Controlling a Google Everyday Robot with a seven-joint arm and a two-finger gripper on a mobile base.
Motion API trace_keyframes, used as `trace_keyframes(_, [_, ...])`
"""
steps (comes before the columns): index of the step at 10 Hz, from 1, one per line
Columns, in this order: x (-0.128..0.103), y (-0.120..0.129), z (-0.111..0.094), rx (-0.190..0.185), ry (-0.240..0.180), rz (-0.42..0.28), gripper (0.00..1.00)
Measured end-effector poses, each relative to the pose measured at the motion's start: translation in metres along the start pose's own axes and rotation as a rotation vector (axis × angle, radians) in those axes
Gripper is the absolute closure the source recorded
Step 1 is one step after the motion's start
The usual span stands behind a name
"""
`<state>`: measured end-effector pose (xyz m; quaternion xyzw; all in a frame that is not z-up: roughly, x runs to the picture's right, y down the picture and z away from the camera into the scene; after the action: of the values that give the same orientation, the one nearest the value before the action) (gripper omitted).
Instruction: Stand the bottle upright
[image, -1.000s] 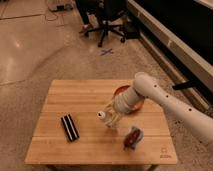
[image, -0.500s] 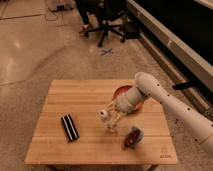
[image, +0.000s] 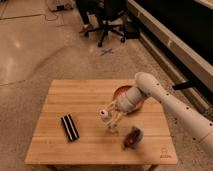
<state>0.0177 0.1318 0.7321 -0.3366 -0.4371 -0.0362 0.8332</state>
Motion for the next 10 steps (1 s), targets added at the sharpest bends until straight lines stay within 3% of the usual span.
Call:
trace_keyframes(2, [-0.001, -0.001, 0.0, 0.001, -0.006, 0.004, 1.0])
trace_keyframes(10, [0.009, -0.011, -0.018, 0.056, -0.184, 0.102, 1.0])
